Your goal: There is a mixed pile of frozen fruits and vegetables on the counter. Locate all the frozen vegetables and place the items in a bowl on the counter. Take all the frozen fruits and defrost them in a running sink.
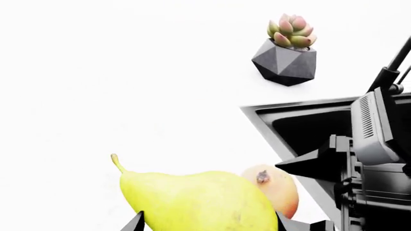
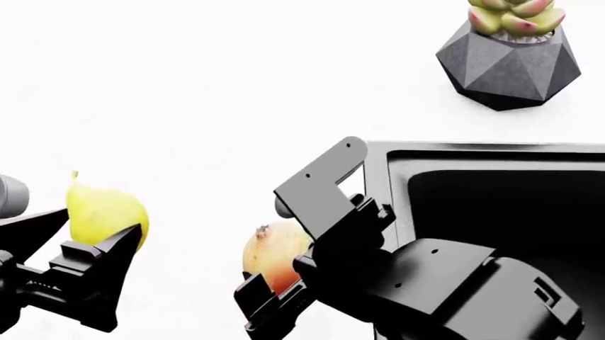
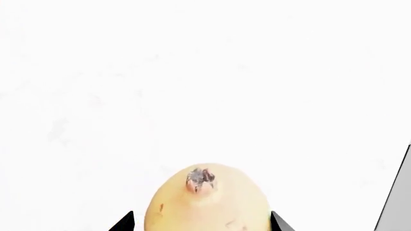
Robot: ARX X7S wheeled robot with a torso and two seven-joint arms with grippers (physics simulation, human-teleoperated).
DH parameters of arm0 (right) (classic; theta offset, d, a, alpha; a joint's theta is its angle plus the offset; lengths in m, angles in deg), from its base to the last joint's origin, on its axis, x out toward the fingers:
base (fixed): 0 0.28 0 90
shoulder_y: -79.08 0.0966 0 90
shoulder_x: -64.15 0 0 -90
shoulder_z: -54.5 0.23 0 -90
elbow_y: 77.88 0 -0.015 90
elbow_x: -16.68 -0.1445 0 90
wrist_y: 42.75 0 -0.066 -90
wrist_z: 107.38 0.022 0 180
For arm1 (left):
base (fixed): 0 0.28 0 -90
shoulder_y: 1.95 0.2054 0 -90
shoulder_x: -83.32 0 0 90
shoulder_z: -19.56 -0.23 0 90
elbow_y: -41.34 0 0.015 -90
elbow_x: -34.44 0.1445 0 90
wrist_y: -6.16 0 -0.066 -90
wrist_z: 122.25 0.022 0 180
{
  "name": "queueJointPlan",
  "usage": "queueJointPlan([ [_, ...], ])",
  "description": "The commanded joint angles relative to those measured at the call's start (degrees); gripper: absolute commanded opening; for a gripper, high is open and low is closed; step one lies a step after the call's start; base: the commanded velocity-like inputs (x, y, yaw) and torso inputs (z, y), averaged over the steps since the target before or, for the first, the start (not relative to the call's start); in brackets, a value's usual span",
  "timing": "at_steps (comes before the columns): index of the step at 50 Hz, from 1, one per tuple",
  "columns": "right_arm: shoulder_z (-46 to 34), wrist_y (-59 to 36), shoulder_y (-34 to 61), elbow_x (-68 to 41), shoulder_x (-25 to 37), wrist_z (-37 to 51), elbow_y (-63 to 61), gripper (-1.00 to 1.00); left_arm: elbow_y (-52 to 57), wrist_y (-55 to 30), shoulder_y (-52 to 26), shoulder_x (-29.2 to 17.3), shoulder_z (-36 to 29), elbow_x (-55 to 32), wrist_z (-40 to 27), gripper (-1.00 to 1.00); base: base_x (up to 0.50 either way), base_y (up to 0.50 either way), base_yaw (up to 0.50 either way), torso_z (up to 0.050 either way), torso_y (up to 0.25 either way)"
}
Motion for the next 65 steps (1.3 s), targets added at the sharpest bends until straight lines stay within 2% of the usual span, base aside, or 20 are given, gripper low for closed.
queueJointPlan([
  [1, -0.8, 0.9, -0.2, 1.0, -0.7, -0.9, 1.5, 1.0, -0.7, 0.8, -0.7, 2.2, -1.7, 0.7, -1.5, -1.0, 0.0, 0.0, 0.0, 0.0, 0.0],
  [7, -1.3, 1.5, -0.3, 1.5, -1.2, -1.5, 2.5, 1.0, -0.6, 1.2, 0.4, 3.0, -2.2, 2.4, -1.2, -1.0, 0.0, 0.0, 0.0, 0.0, 0.0],
  [10, -1.6, 1.7, -0.4, 1.8, -1.4, -1.8, 2.8, 1.0, 0.4, 1.3, 0.8, -1.1, 0.3, -0.9, 0.0, -1.0, 0.0, 0.0, 0.0, 0.0, 0.0],
  [21, -1.9, 2.1, -1.0, 1.8, -1.5, -2.1, 2.8, 1.0, 0.5, 1.4, 0.9, -1.5, 0.4, -1.2, -0.1, -1.0, 0.0, 0.0, 0.0, 0.0, 0.0],
  [22, -1.9, 2.5, -1.0, 2.2, -1.4, -2.0, 2.7, -1.0, 0.5, 1.4, 0.8, -1.5, 0.3, -1.2, -0.1, -1.0, 0.0, 0.0, 0.0, 0.0, 0.0],
  [30, -0.5, 2.2, -0.5, 1.0, -0.5, -0.8, 0.8, -1.0, 0.0, 1.4, 0.2, -0.7, -0.2, -0.8, -0.4, -1.0, 0.0, 0.0, 0.0, 0.0, 0.0],
  [37, 4.3, -0.2, 0.1, -4.2, 2.8, 3.4, -3.4, -1.0, 0.0, 1.6, 0.0, -0.7, -0.2, -1.0, -0.6, -1.0, 0.0, 0.0, 0.0, 0.0, 0.0],
  [48, 10.6, -0.9, -3.5, -9.7, 10.9, 12.9, -13.7, -1.0, 0.7, 1.9, 0.9, -2.4, 1.2, -1.0, 1.6, -1.0, 0.0, 0.0, 0.0, 0.0, 0.0],
  [54, 14.8, -0.4, -6.4, -15.0, 14.9, 17.5, -17.7, -1.0, 0.5, 1.5, -0.8, -2.4, 0.7, -2.4, 0.3, -1.0, 0.0, 0.0, 0.0, 0.002, 0.0],
  [65, 15.2, -2.8, -6.4, -17.2, 16.9, 20.5, -19.3, -1.0, 1.0, 1.6, -1.9, -2.1, 0.4, -3.5, -0.7, -1.0, 0.0, 0.0, 0.0, 0.0, 0.001],
])
